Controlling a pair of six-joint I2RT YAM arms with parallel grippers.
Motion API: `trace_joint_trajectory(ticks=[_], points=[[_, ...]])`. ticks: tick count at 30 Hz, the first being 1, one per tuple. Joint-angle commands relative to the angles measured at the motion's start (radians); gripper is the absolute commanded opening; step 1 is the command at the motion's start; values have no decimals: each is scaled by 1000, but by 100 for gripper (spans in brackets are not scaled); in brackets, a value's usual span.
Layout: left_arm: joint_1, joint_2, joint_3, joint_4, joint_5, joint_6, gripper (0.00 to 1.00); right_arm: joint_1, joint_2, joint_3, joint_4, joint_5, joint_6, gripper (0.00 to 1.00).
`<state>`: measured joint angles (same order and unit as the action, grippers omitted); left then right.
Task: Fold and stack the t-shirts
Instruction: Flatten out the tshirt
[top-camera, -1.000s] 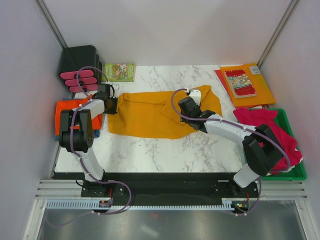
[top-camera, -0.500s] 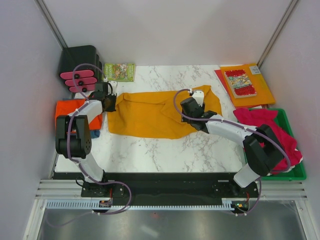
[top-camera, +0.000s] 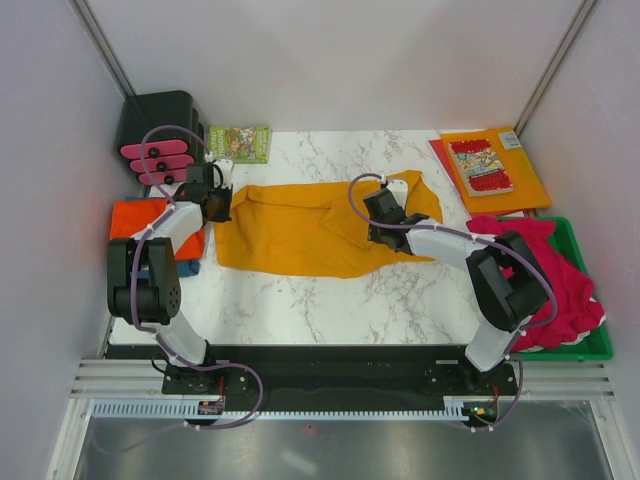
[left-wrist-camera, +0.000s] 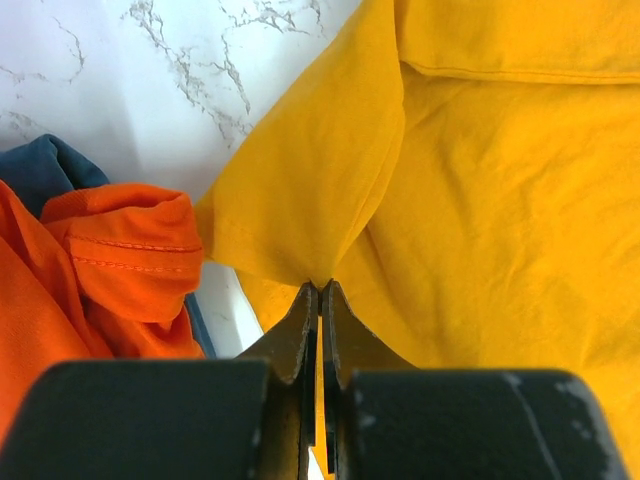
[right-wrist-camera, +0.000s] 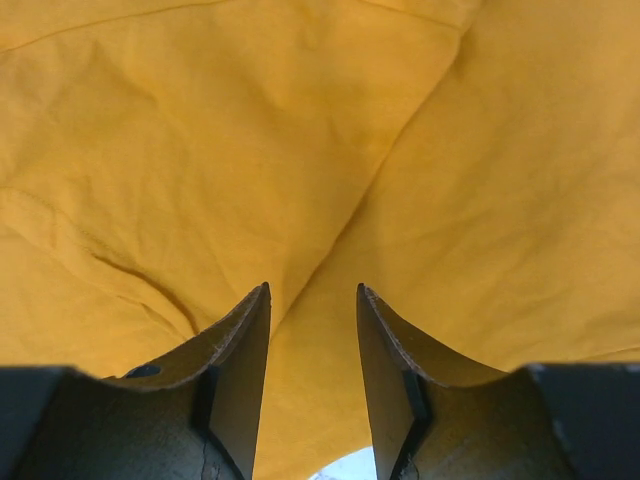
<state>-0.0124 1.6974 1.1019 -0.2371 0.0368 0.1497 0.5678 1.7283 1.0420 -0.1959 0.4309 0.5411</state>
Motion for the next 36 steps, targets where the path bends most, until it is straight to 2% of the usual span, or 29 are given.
trace_joint_trajectory(ticks=[1,13,36], points=[[3,-4,-11,15,21,-6,2,24,-7,46,44,-52,36,47],[5,8,-13,18,26,-10,2,92,-13,-25,69,-77,92,50],[5,24,-22,18,26,-10,2,103,79,-10,52,-72,99,46]])
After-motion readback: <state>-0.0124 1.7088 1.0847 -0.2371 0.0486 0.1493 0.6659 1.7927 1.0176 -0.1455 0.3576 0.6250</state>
